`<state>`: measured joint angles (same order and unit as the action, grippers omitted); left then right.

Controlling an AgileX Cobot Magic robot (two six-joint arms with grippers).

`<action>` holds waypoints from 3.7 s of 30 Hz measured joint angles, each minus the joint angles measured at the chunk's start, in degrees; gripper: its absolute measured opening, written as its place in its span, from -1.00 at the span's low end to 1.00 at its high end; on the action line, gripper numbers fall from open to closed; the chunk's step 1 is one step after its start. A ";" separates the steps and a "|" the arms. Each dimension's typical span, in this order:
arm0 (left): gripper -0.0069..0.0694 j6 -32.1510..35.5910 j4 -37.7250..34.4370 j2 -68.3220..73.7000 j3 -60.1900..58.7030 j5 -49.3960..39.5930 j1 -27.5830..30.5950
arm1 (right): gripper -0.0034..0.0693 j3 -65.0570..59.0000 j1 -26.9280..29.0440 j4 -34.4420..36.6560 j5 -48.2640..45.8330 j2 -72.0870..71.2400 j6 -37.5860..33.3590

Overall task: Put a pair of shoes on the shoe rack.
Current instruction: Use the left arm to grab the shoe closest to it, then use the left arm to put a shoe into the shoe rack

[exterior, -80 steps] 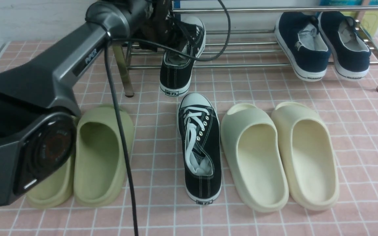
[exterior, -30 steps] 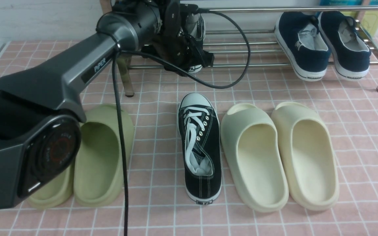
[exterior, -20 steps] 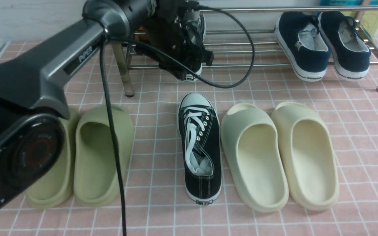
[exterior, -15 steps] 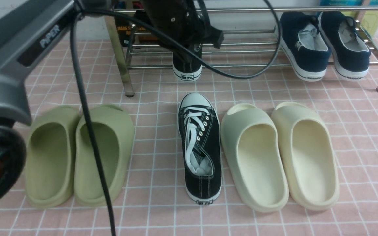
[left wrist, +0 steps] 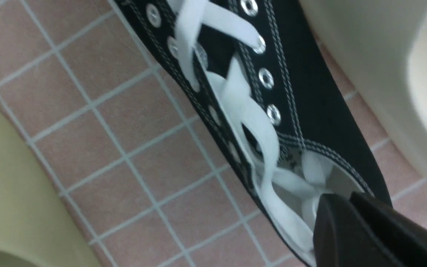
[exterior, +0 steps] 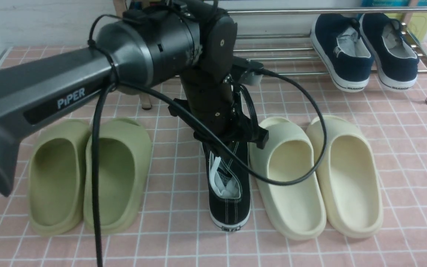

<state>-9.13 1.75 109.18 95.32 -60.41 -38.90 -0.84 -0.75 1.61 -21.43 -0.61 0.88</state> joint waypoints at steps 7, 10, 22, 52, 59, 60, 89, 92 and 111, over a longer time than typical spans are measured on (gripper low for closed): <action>0.14 -2.21 1.18 0.30 -0.32 2.34 0.10 | -0.25 0.00 0.00 0.00 0.00 0.00 0.00; 0.43 -2.69 1.68 1.49 -0.32 2.38 0.10 | -0.25 0.00 0.00 0.00 0.00 0.00 0.00; -0.21 -9.64 9.10 8.69 -0.32 3.57 0.04 | -0.25 0.00 0.00 0.00 0.00 0.00 0.00; -0.75 -13.29 1.45 18.74 35.94 3.22 4.22 | -0.25 0.00 0.00 0.00 0.00 0.00 0.00; -0.74 -14.80 -0.90 18.11 36.31 5.03 4.22 | -0.25 0.00 0.00 0.00 0.00 0.00 0.00; -0.74 -14.78 -1.09 18.05 36.31 4.98 4.22 | -0.25 0.00 0.00 0.00 0.00 0.00 0.00; -0.73 -18.17 10.50 20.86 36.55 25.06 4.31 | -0.25 0.00 0.00 0.00 0.00 0.00 -0.06; -0.73 -18.23 12.42 22.21 36.55 27.93 4.31 | -0.25 0.00 0.00 0.00 0.00 0.00 -0.06; -0.68 -22.44 17.92 26.47 36.55 30.20 4.51 | -0.25 0.00 0.00 0.00 0.00 0.00 -0.10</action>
<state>-31.58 19.67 135.65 131.87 -30.22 -34.38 -0.84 -0.75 1.61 -21.43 -0.61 0.78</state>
